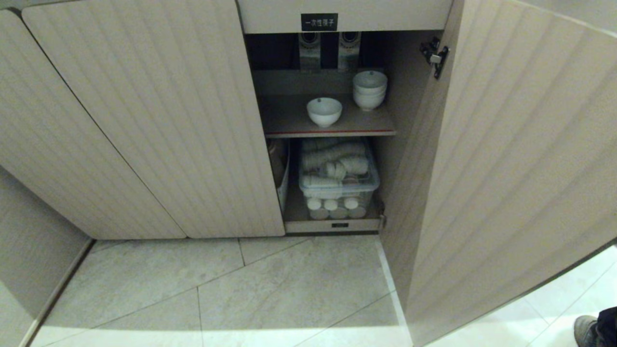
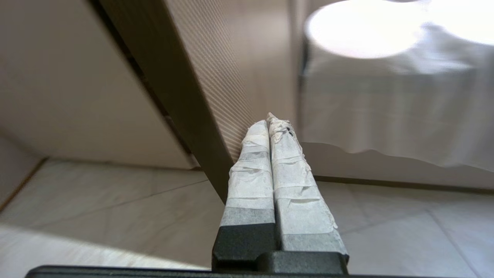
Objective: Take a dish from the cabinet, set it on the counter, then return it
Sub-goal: Close the cabinet door
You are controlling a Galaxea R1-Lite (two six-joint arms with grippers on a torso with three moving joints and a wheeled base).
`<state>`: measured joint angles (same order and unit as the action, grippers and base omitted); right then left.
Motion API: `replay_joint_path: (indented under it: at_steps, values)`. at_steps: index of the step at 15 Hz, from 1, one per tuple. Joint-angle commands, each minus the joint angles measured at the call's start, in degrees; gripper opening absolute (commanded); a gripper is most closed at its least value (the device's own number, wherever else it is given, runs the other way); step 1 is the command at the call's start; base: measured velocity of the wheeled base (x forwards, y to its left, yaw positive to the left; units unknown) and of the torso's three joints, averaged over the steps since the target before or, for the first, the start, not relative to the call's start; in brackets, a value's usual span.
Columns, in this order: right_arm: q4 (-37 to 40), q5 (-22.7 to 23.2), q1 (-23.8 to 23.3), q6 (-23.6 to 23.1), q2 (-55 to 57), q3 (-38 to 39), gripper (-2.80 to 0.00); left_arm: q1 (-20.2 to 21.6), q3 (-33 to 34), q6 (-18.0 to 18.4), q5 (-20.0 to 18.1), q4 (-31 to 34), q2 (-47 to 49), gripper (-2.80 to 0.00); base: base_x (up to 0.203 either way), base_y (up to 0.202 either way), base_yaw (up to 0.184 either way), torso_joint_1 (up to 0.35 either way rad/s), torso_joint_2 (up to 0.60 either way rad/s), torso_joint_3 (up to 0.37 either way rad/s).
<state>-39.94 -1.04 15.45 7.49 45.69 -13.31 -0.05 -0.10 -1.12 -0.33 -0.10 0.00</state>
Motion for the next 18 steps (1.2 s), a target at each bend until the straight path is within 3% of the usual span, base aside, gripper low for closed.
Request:
replay_joint_path:
  at_steps: [1, 7, 18]
  values:
    - [-0.40, 2.65, 0.85, -0.01, 0.46, -0.13, -2.80, -0.04, 0.01, -0.02, 0.01, -0.05, 0.00, -2.80, 0.000, 0.000, 0.000, 0.000, 0.00, 0.000]
    - [-2.21, 2.88, 4.97, 2.18, 2.85, -0.75, -2.80, -0.04, 0.01, -0.02, -0.02, -0.08, 0.00, -2.80, 0.000, 0.000, 0.000, 0.000, 0.00, 0.000]
    - [-15.80, 2.85, 7.85, 3.71, 14.97, -0.75, -2.80, -0.04, 0.01, -0.02, 0.02, 0.01, 0.00, -2.80, 0.000, 0.000, 0.000, 0.000, 0.00, 0.000]
